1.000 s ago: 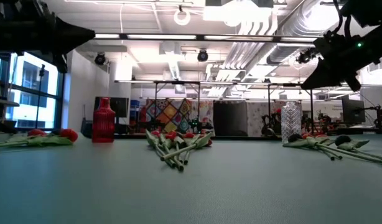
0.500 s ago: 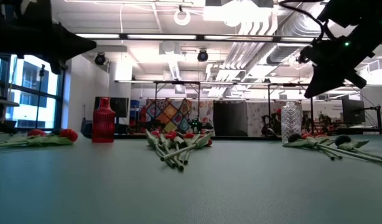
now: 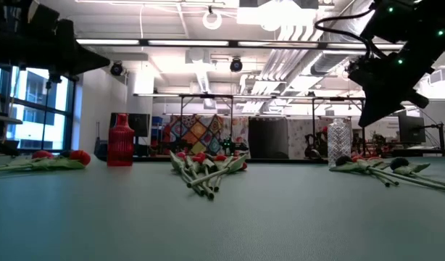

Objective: Sort flowers into vase by color
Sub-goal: Put the black tulip into the transparent vase

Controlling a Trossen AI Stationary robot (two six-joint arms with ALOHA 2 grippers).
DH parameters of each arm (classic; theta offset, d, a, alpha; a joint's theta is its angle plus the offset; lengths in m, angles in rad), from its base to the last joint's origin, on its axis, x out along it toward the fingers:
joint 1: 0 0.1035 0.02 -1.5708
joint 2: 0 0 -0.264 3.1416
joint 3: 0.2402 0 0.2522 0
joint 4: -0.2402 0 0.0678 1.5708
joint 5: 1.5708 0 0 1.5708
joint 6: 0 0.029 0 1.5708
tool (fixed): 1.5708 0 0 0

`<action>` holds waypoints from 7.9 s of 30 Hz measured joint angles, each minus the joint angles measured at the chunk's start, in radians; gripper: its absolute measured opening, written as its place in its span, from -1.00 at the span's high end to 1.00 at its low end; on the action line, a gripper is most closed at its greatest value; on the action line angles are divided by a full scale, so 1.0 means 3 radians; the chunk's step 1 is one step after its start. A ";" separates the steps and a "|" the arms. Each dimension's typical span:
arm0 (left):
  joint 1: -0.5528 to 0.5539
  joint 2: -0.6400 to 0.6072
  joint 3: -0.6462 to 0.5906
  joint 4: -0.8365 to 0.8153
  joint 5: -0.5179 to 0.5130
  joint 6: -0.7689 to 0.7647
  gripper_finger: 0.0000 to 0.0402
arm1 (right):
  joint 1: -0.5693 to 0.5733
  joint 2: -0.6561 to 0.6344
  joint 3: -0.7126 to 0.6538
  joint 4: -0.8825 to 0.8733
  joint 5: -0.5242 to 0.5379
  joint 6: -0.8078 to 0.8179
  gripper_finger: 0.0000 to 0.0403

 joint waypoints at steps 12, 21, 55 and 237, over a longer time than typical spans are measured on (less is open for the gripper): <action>0.0132 0.0298 0.0000 -0.0061 0.0299 -0.0409 0.69 | -0.0413 0.0065 0.0078 -0.0309 -0.0618 0.0105 0.99; 0.0398 0.1022 0.0001 0.0560 0.0676 -0.0360 0.59 | -0.0731 0.0072 0.0104 -0.0695 -0.1567 0.0190 0.99; 0.0950 0.2082 0.0000 0.1350 0.1167 -0.0873 0.60 | -0.0837 0.0613 0.0393 -0.1110 -0.0678 0.0243 0.99; 0.0950 0.2131 -0.0001 0.1187 0.1241 -0.0624 0.60 | -0.1539 0.0988 0.1630 0.1733 0.1467 -0.1840 1.00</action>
